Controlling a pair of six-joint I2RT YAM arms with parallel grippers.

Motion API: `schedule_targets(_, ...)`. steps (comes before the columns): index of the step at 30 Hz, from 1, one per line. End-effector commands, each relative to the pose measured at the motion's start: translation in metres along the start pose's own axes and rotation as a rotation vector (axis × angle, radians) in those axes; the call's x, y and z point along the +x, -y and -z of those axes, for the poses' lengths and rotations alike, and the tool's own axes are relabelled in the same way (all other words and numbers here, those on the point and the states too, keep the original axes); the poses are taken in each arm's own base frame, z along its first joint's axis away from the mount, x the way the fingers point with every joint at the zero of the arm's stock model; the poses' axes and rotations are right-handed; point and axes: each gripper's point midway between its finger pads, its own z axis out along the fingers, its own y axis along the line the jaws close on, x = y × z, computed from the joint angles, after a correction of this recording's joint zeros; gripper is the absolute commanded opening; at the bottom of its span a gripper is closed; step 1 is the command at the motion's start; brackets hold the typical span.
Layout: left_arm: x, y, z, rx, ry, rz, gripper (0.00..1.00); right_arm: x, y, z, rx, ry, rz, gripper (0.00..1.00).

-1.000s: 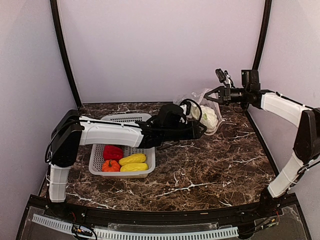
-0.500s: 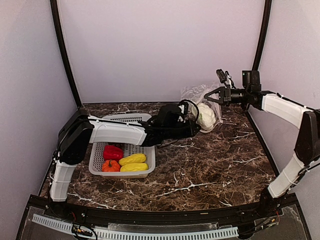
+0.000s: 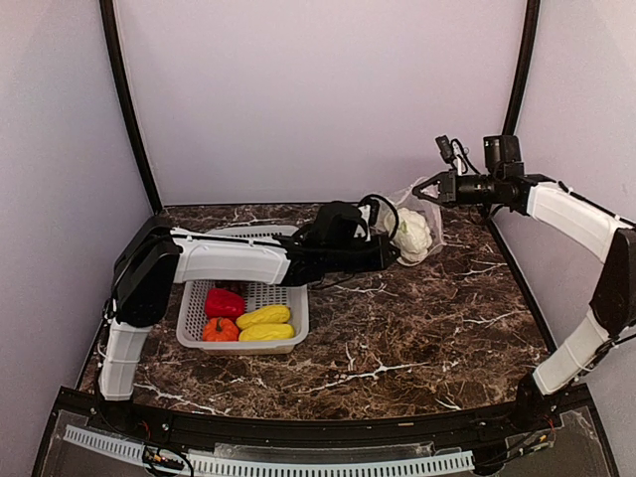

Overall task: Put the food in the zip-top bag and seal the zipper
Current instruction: Adjust the zipper food storage bag at the center of the board.

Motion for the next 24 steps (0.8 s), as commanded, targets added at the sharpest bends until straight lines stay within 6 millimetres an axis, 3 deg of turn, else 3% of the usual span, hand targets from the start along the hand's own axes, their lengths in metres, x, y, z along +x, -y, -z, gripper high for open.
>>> schedule_targets(1,-0.046,0.069,0.056,0.14,-0.022,0.044,0.01,-0.027,0.033,0.032,0.451,0.021,0.233,0.0)
schedule_targets(4,-0.073,0.107,0.09,0.219,-0.002,0.066,0.01,-0.04,0.017,0.041,0.537,0.005,0.383,0.0)
schedule_targets(6,-0.084,0.102,0.098,0.159,0.034,0.029,0.01,-0.043,0.004,0.043,0.515,0.018,0.414,0.0)
schedule_targets(8,-0.09,0.078,0.093,0.073,0.047,0.017,0.01,-0.041,-0.005,0.039,0.461,0.011,0.401,0.0)
schedule_targets(9,-0.086,0.077,0.09,0.087,0.018,0.043,0.01,-0.038,-0.007,0.035,0.44,0.001,0.391,0.0)
schedule_targets(14,-0.093,0.107,0.089,0.144,0.017,-0.032,0.01,-0.038,-0.003,0.033,0.452,-0.017,0.377,0.0)
schedule_targets(17,-0.092,0.092,0.082,0.116,-0.002,-0.013,0.01,-0.052,-0.015,0.039,0.449,0.02,0.4,0.0)
schedule_targets(21,-0.075,0.071,0.062,0.104,-0.068,0.029,0.01,-0.057,-0.021,0.039,0.431,0.021,0.402,0.0)
schedule_targets(24,-0.071,0.078,0.058,0.148,-0.084,0.055,0.01,-0.057,-0.038,0.04,0.377,0.009,0.397,0.0)
